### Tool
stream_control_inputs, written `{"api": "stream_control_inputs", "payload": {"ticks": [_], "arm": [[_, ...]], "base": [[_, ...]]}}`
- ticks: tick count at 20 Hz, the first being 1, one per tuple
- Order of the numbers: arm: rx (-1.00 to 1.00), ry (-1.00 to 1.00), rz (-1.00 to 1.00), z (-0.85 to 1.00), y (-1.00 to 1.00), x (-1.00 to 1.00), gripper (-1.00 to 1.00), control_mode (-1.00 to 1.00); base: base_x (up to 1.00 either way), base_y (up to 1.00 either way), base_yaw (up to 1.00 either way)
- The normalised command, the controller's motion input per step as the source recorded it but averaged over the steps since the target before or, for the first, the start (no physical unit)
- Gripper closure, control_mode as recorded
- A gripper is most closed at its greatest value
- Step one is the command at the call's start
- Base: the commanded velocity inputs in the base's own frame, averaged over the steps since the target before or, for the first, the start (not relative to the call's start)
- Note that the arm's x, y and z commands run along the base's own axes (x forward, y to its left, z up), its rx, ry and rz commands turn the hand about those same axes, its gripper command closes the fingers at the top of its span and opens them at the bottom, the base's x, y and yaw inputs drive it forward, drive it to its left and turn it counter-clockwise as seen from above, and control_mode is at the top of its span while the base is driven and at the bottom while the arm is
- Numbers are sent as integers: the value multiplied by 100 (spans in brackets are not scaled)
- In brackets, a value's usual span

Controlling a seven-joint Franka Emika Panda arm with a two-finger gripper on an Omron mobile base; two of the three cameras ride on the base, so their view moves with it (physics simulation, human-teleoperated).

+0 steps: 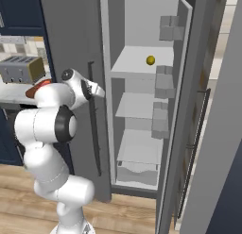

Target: Retrieve a lemon from the fridge and place it on the cutting board with the fish.

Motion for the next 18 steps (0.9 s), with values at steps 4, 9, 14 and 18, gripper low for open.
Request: {"api": "stream_control_inputs", "payload": {"ticks": [4, 9, 14, 18], "arm": [[-8, 3, -25, 19, 40, -74, 100, -100], [-13, 10, -30, 7, 60, -55, 100, -100], [-10, 14, -30, 4, 61, -64, 100, -100], [-5, 7, -25, 0, 57, -79, 100, -100]], "base": [[0, 0, 0], [0, 0, 0], [0, 0, 0], [0, 0, 0]]}}
